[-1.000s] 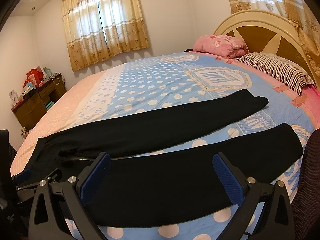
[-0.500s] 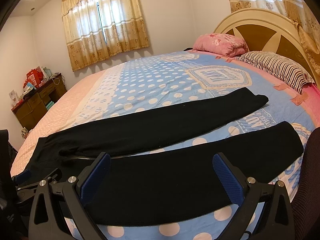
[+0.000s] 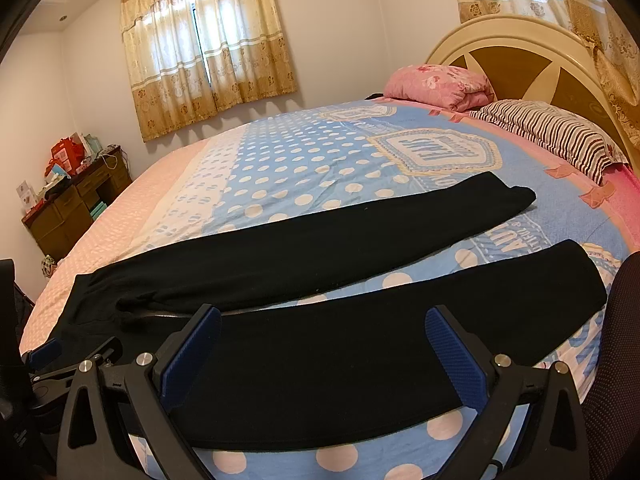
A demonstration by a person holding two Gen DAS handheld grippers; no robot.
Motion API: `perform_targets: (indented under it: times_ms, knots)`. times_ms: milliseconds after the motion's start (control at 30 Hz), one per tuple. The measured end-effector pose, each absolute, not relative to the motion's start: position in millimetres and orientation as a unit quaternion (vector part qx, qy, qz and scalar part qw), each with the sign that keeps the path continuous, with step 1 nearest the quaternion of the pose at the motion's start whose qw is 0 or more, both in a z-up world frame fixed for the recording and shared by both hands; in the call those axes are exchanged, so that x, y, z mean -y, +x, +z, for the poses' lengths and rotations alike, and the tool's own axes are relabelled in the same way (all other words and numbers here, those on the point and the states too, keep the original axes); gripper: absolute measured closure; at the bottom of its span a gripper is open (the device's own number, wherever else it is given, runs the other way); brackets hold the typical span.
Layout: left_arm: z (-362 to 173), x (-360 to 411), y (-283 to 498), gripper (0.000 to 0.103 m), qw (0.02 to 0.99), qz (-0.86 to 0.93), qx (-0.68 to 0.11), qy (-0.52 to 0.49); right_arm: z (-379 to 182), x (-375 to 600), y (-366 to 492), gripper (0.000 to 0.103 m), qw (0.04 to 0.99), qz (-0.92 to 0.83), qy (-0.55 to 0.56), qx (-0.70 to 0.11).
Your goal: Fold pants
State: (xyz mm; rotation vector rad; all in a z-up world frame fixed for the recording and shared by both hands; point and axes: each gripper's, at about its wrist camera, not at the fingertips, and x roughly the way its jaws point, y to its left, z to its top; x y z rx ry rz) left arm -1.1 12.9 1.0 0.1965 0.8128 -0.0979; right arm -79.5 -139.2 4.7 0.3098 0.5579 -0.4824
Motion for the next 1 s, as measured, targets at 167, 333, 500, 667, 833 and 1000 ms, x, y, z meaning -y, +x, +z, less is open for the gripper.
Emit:
perform_targets:
  times_ms: [167,333,500,667,833,1000]
  knots:
    - [0.0,-12.2,-1.0,0.003,0.912,-0.047,-0.396,0.095,2.3,140.1,-78.8,0.001,0.919,-0.235,0.155,-0.276]
    - [-0.2,-12.1,-0.9,0.003,0.912,-0.048,-0.396,0.095,2.7,140.8,-79.4,0.001,0.919,-0.234,0.155,-0.276]
    - [0.3,-12.3,-1.1,0.003,0.911,-0.048,-0.397,0.096,2.7,141.4,-79.5,0.001,0.919,-0.234,0.156,-0.276]
    - [0.3,-12.4,-1.1,0.003,0.911,-0.048,-0.398,0.097,2.5,141.3,-79.5,0.001,0.919,-0.234,0.157,-0.276]
    - [-1.7,-12.6,-0.1,0.003,0.91,-0.047,-0.4,0.098,0.2,139.2,-78.1,0.001,0.919,-0.231,0.158,-0.279]
    - [-4.6,-12.8,2.6,0.003,0.909,-0.046,-0.402,0.099,-3.0,139.2,-75.7,0.001,0.917,-0.23,0.159,-0.284]
